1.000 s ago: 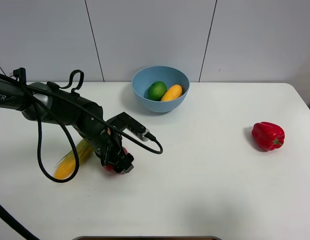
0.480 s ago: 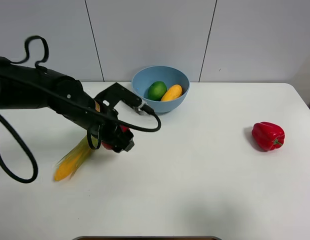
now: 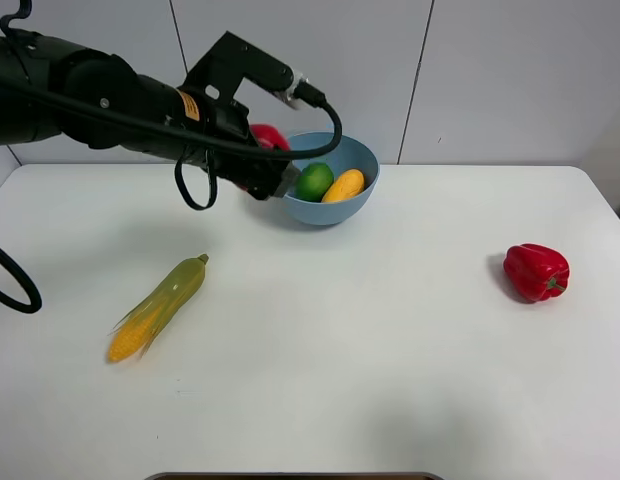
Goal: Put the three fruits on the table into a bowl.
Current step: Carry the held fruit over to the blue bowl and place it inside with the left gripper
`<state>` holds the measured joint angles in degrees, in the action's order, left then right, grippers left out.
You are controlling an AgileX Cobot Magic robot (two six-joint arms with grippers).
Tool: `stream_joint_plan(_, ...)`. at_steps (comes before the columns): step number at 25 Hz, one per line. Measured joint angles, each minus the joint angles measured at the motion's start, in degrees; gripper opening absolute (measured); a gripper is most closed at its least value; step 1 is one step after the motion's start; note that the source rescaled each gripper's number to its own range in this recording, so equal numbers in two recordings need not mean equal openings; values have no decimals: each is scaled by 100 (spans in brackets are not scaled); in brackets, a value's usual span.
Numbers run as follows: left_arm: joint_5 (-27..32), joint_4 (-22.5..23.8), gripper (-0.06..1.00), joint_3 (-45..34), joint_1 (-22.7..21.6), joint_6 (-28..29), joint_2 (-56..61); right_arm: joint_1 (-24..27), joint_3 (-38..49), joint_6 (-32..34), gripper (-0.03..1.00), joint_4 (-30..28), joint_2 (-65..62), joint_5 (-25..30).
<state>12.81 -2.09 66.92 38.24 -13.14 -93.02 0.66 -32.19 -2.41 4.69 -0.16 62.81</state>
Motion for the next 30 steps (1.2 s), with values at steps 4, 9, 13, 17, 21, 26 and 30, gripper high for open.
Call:
stream_joint_plan(4, -374, 248, 1, 308, -152, 0, -199, 0, 0, 0, 94, 0, 0, 0)
stream_joint_plan(9, -561, 460, 1, 749, -367, 0, -712, 0, 0, 0, 94, 0, 0, 0)
stream_joint_plan(13, -813, 498, 1, 1085, -508, 0, -1142, 0, 0, 0, 94, 0, 0, 0)
stream_joint_plan(17, -1063, 615, 1, 1428, -557, 0, -1560, 0, 0, 0, 94, 0, 0, 0)
stream_joint_plan(21, -1144, 779, 1, 1810, -562, 0, -1978, 0, 0, 0, 94, 0, 0, 0)
stream_joint_plan(26, -1194, 814, 1, 2275, -568, 0, -2523, 0, 0, 0, 94, 0, 0, 0)
stream_joint_plan(30, -1238, 814, 1, 2509, -612, 0, -2911, 0, 0, 0, 94, 0, 0, 0)
